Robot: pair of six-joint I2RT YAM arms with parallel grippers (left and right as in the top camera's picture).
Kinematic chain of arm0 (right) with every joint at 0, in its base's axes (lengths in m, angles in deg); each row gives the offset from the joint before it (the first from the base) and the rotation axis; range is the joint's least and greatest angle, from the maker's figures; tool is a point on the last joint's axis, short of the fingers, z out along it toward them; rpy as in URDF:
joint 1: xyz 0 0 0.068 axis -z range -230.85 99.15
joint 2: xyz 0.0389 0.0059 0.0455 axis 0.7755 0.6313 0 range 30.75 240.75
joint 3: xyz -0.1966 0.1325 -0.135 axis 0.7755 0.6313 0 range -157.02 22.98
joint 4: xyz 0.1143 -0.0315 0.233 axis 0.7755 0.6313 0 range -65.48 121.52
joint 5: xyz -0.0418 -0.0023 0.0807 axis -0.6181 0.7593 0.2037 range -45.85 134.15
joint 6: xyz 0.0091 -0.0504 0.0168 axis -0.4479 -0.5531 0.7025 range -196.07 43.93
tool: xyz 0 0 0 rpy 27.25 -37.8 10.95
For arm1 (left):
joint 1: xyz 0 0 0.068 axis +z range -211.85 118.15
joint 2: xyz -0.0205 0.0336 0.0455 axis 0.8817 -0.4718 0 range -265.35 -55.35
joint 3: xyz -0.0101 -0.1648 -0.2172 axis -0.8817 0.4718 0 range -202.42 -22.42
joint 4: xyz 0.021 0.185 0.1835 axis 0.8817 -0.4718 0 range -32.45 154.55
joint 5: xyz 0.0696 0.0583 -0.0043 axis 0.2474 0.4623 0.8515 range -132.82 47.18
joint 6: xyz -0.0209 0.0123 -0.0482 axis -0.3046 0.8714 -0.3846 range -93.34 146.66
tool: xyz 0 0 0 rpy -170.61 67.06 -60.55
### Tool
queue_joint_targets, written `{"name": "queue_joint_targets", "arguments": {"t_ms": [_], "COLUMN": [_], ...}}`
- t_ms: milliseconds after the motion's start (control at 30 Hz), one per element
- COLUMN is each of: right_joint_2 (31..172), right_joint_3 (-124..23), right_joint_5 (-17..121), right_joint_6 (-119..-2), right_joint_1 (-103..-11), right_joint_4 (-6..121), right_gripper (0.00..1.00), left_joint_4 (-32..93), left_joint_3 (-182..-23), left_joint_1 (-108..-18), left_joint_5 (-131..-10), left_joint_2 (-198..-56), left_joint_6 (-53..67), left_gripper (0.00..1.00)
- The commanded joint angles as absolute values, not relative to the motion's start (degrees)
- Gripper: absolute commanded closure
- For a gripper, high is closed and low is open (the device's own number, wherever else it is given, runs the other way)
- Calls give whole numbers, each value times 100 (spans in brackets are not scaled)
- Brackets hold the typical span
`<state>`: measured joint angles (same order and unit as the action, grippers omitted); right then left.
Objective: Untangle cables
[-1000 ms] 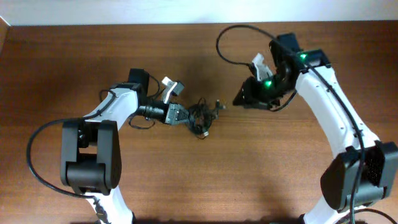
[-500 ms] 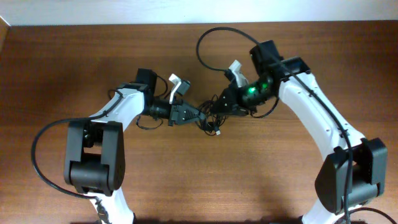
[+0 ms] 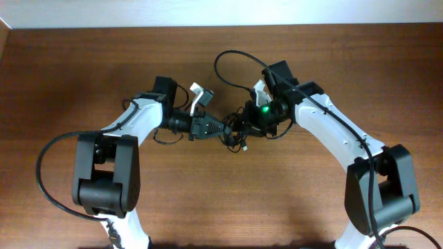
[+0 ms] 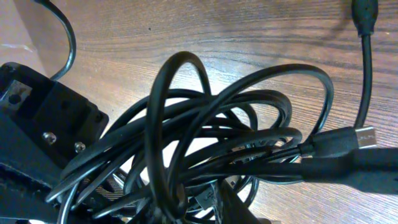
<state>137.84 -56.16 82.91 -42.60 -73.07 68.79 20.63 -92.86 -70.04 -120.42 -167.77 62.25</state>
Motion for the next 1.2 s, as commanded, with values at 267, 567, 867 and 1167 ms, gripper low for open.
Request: {"name": "queue_joint_targets", "arguments": {"t_ms": [267, 567, 867, 1167], "right_joint_2": [13795, 13795, 13795, 13795], "right_joint_3": [-5570, -5570, -5570, -5567], "right_joint_5": [8943, 9203, 9557, 9244], "right_joint_6": [-4435, -4625, -4100, -3952], "right_joint_1": [-7323, -7038, -7038, -7139], "right_joint_4": [7017, 7209, 6726, 6711], "right_gripper": [84, 82, 82, 82], "left_joint_4": [1986, 1989, 1984, 1925], "left_joint_3": [-9273, -9273, -9273, -9273], "left_joint_1": [-6999, -6995, -7001, -7001], "left_joint_5": [-11931, -11933, -11964, -12416], "left_joint_2": [-16817, -16817, -16817, -16817], "left_joint_6": [6357, 6357, 6354, 6354], "left_gripper": [99, 99, 99, 99]}}
